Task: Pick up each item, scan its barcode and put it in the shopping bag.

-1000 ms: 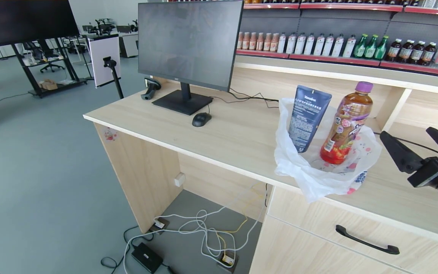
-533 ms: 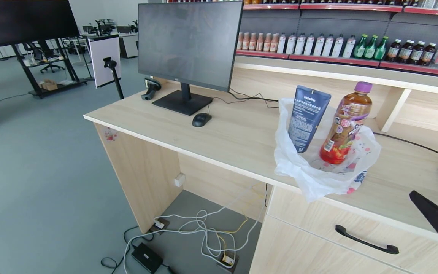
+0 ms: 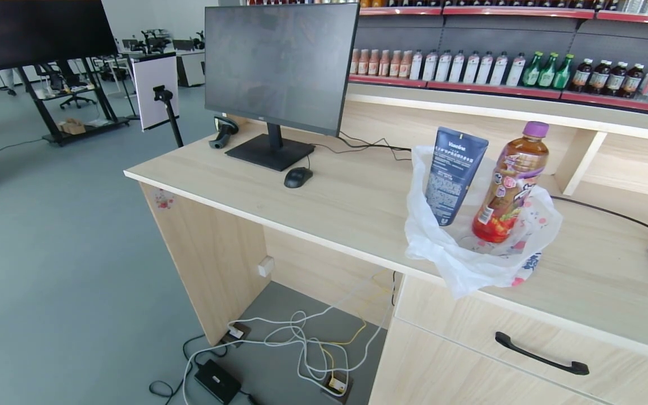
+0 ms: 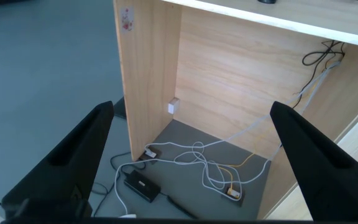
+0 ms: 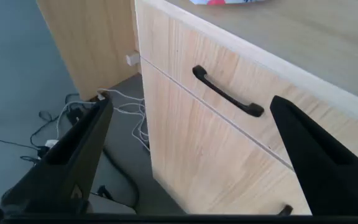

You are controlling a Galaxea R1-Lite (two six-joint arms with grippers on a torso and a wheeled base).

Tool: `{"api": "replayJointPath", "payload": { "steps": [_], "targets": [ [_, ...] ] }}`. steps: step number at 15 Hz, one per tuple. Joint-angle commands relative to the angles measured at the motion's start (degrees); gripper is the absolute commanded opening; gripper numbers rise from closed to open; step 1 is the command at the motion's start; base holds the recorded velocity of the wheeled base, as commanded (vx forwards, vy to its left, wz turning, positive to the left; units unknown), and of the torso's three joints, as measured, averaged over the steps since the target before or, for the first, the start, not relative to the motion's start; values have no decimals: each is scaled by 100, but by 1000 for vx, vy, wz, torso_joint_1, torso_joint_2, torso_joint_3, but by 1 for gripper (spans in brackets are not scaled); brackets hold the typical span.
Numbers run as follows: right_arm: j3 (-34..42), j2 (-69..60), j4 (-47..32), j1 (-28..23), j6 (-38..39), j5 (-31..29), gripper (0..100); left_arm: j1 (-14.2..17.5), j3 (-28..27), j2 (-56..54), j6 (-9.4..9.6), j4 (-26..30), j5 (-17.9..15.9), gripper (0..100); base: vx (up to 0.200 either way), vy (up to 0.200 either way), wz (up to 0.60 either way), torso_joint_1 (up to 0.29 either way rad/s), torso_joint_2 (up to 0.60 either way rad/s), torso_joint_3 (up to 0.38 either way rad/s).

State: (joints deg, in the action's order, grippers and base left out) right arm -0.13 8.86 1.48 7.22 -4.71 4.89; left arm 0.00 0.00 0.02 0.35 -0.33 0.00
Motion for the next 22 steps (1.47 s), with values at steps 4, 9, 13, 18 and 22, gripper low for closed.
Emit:
{"api": "replayJointPath", "payload": {
  "steps": [4,9,13,18,22],
  "targets": [
    [13,-376,-130,-361,383,-559,100,9,0,-2,-9,-2,0,100,0,0,0,0,0,0],
    [13,-596,-130,-599,453,-524,100,9,0,-2,-9,-2,0,100,0,0,0,0,0,0],
    [13,-886,-148,-766,374,-515,100,9,0,-2,-9,-2,0,100,0,0,0,0,0,0],
    [13,-886,-148,-766,418,-515,100,0,0,-2,0,-2,0,100,0,0,-240,-1,0,-1],
    [13,-886,-148,-766,435,-515,100,9,0,-2,-9,-2,0,100,0,0,-600,7,1,0]
  ]
}}
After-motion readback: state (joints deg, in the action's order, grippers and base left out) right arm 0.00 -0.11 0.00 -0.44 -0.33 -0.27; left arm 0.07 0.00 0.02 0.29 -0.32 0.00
